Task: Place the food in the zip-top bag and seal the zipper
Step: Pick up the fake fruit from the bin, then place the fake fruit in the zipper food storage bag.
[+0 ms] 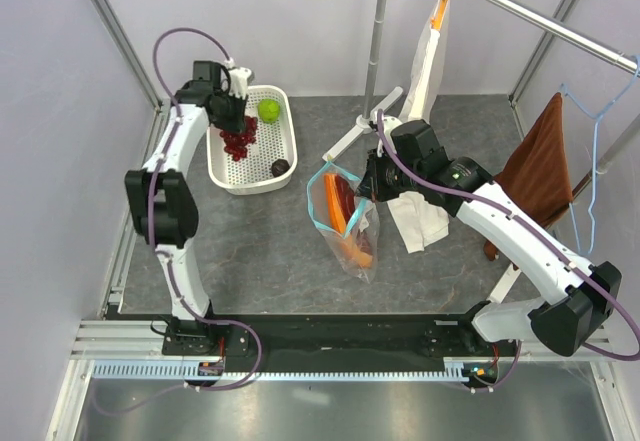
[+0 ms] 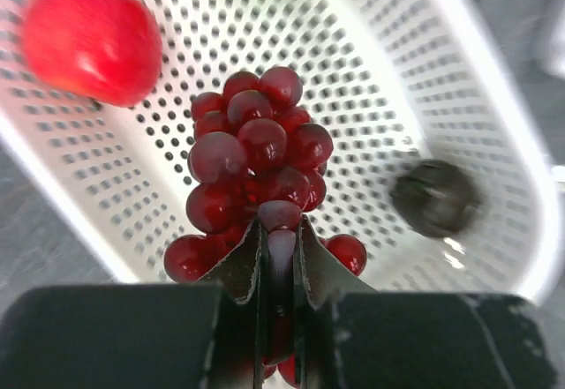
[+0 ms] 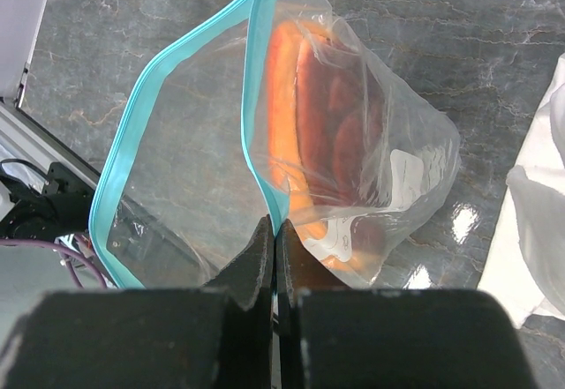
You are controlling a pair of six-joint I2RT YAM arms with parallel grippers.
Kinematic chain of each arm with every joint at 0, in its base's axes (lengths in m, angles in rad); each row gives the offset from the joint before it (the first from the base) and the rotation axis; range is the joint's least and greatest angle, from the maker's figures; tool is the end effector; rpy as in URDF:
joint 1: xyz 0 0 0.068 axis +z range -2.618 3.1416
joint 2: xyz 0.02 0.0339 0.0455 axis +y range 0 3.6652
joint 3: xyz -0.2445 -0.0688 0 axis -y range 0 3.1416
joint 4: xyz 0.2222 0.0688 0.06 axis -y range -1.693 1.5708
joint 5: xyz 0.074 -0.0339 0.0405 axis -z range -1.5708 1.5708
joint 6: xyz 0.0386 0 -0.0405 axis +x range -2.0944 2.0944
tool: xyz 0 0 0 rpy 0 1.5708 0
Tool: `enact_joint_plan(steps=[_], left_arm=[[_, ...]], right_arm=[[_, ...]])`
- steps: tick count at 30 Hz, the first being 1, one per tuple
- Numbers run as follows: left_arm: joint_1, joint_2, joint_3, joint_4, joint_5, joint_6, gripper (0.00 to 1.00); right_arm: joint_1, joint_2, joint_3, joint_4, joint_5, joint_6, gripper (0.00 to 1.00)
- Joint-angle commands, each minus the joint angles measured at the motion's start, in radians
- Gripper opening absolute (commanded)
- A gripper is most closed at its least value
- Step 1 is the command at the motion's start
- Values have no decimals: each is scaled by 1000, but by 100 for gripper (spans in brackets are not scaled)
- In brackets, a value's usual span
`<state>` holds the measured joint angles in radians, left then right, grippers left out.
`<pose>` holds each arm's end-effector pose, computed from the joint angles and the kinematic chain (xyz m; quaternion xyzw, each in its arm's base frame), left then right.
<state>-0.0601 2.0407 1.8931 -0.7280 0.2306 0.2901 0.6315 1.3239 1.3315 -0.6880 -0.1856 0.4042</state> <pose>0.4295 -0.0347 0.2725 0.2013 0.9128 -0.0686 0.3486 0.2129 0.1646 0.3419 -0.1416 0.8883 0.2849 0.3312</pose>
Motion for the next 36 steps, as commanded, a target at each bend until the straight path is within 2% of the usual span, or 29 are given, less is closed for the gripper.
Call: enact_joint_plan(steps=[1, 3, 4, 9, 12, 18, 24, 27, 34, 36], left_arm=[[6, -253, -11, -16, 235, -66, 2], [6, -316, -41, -16, 320, -109, 2], [6, -371, -51, -16, 420, -120, 2], [-4, -503, -100, -19, 584, -248, 2], [-21, -579, -136, -40, 741, -308, 2], [-173, -662, -170, -132, 724, -342, 2], [-291, -597, -207, -226, 707, -413, 2], [-322, -568, -210, -254, 705, -449, 2], [-354, -530, -236, -205, 725, -591, 2], [-356, -501, -229, -194, 711, -670, 2]], right_arm=[[-9, 3, 31, 33, -5, 19, 0], [-12, 3, 34, 33, -11, 31, 0], [-16, 6, 37, 36, -15, 35, 0], [-23, 0, 38, 39, -14, 41, 0], [-24, -9, 35, 39, -9, 36, 0], [-24, -29, 18, 41, -20, 31, 0], [-23, -43, 18, 42, -20, 24, 0], [-24, -49, 17, 42, -18, 19, 0], [-24, -68, 0, 48, -25, 16, 0], [-24, -68, -2, 54, -44, 15, 0]])
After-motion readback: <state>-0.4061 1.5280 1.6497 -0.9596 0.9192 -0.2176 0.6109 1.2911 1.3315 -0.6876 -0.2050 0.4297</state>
